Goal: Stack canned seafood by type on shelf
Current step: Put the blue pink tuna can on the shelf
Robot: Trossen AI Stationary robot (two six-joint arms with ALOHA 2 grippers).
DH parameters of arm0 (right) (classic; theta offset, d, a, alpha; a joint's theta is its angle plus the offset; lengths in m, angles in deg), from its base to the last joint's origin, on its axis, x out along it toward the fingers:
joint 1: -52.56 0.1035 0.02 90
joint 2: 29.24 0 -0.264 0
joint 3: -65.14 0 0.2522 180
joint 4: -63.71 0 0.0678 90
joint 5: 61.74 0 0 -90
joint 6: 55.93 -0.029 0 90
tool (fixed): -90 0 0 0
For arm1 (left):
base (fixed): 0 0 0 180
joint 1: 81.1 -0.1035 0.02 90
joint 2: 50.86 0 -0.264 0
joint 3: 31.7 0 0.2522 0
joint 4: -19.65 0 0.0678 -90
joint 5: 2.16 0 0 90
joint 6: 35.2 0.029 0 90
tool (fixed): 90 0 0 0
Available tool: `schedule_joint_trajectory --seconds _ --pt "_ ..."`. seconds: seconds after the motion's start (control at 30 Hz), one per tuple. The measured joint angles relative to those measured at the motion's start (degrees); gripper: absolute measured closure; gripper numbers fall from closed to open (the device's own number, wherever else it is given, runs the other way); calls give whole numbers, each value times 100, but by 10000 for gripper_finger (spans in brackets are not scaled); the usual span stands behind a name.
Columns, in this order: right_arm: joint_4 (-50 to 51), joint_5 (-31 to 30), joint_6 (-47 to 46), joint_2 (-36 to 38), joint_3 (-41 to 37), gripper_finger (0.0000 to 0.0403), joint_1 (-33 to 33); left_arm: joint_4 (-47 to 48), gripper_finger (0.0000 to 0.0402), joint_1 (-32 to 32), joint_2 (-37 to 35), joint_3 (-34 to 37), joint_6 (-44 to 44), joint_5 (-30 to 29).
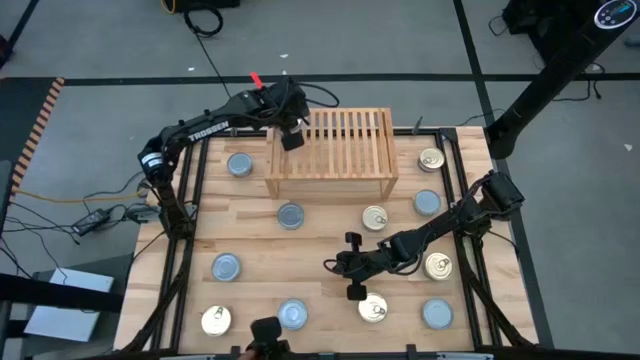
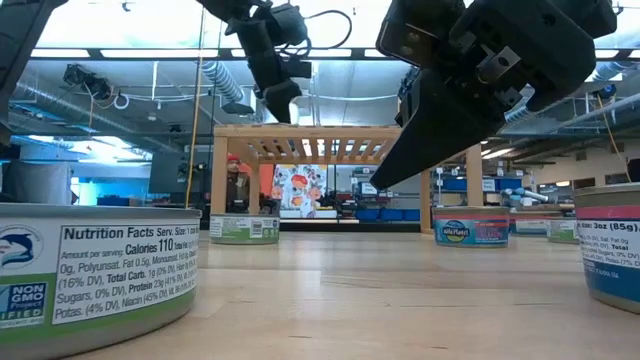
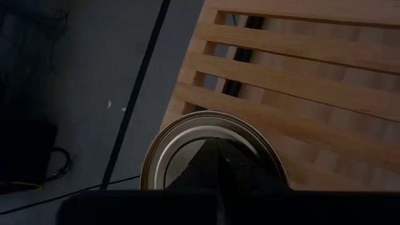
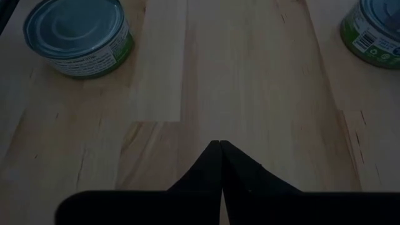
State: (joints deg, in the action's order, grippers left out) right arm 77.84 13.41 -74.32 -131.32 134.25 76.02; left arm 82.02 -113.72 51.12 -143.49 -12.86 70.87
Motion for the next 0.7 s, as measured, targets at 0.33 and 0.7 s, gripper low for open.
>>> schedule_joint_trajectory --seconds 0.33,0.7 --pt "26 1 -4 0 0 391 0 -46 401 -273 7 1 110 -93" --pt "24 0 -4 0 0 388 0 -233 401 -274 13 7 162 38"
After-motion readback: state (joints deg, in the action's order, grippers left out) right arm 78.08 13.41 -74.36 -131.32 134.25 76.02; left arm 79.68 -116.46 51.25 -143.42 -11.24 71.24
